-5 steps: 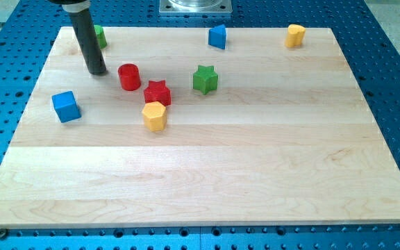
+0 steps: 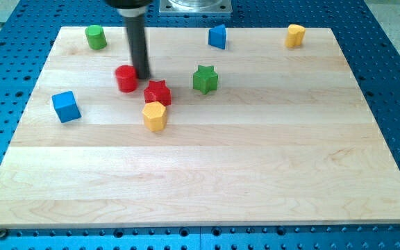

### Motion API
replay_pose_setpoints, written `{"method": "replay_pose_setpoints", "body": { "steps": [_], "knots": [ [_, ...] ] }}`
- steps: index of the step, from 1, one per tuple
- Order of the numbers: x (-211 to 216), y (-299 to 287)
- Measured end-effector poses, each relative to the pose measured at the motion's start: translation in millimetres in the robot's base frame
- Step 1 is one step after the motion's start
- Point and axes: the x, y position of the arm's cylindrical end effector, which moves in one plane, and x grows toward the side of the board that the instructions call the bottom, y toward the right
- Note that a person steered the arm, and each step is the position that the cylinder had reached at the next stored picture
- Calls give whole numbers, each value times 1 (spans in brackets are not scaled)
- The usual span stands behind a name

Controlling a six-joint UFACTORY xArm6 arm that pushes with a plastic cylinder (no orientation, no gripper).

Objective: Adjust the red circle diagonal bottom right of green circle

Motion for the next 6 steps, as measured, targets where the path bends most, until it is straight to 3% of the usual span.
{"method": "replay_pose_setpoints", "body": {
  "steps": [2, 6],
  "knots": [
    [-9, -39],
    [-20, -40]
  ]
}}
